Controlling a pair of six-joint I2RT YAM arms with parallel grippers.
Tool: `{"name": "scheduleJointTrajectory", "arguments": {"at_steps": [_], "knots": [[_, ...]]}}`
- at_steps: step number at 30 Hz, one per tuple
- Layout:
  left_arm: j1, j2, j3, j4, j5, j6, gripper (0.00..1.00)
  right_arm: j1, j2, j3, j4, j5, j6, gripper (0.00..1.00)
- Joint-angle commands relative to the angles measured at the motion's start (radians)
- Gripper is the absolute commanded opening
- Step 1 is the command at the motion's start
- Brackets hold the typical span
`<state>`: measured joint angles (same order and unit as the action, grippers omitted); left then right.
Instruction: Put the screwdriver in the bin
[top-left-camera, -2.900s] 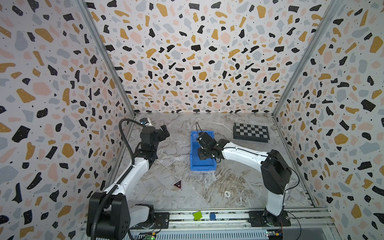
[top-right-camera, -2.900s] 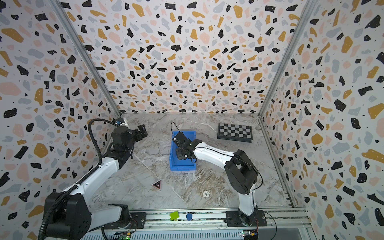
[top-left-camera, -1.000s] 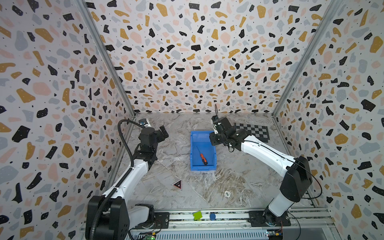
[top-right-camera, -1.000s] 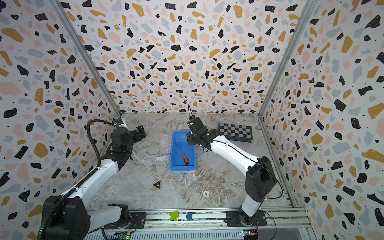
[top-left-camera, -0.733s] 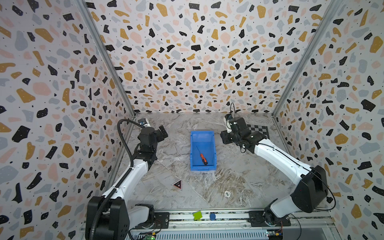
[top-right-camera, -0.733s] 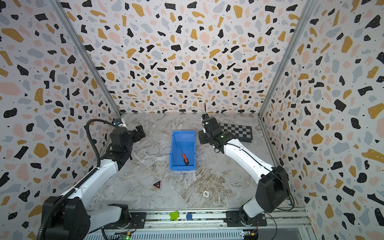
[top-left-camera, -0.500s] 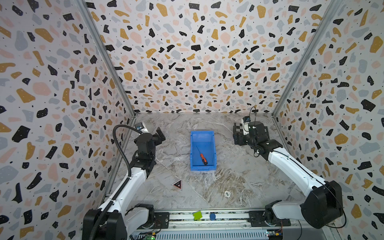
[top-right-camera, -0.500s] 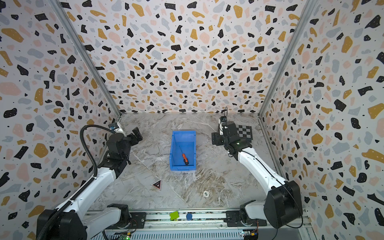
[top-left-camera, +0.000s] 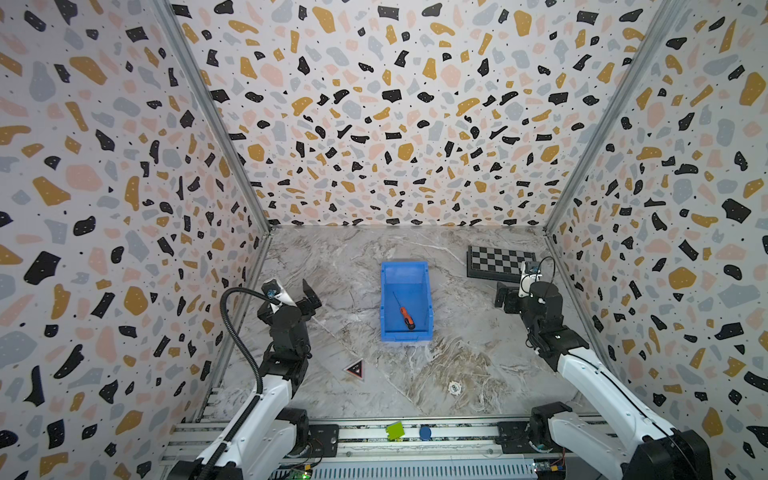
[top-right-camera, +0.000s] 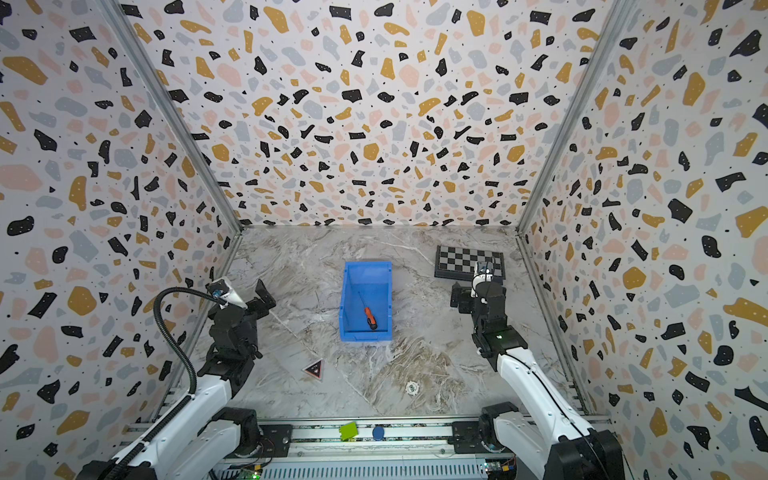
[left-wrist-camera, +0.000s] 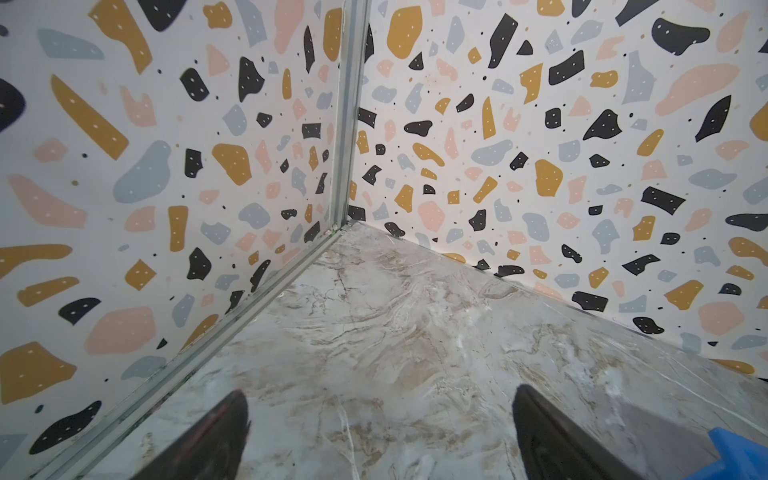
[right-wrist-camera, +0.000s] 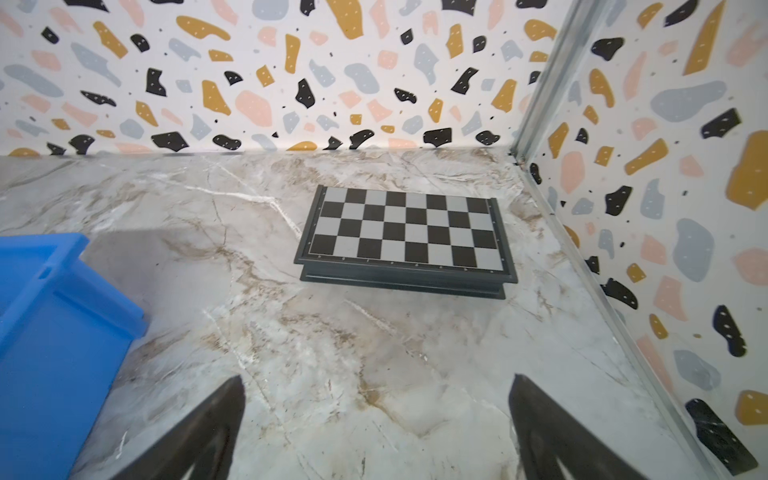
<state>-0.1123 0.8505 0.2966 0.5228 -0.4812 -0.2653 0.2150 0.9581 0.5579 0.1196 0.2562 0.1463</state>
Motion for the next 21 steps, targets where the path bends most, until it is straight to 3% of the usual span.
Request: {"name": "scheduleJointTrajectory", "arguments": {"at_steps": [1,4,9,15,19,21], "knots": [[0.000,-0.002,-0.057,0.156,-0.067,0.058,1.00,-0.024,-0.001,-0.043,0.104,0.084,0.006,0.99],[0.001,0.037,-0.104,0.234,-0.082,0.066,1.00,-0.034,0.041,-0.094,0.198,0.162,0.019,0.99],[0.000,0.161,-0.099,0.330,-0.066,0.122,1.00,-0.035,0.115,-0.239,0.539,0.030,-0.144,0.99],[-0.001,0.303,-0.090,0.415,-0.039,0.168,1.00,-0.039,0.216,-0.270,0.657,-0.001,-0.151,0.99],[-0.001,0.364,-0.131,0.529,-0.029,0.182,1.00,-0.051,0.332,-0.328,0.925,-0.021,-0.195,0.99],[-0.001,0.411,-0.128,0.558,-0.015,0.190,1.00,-0.058,0.378,-0.324,0.971,-0.054,-0.188,0.99]]}}
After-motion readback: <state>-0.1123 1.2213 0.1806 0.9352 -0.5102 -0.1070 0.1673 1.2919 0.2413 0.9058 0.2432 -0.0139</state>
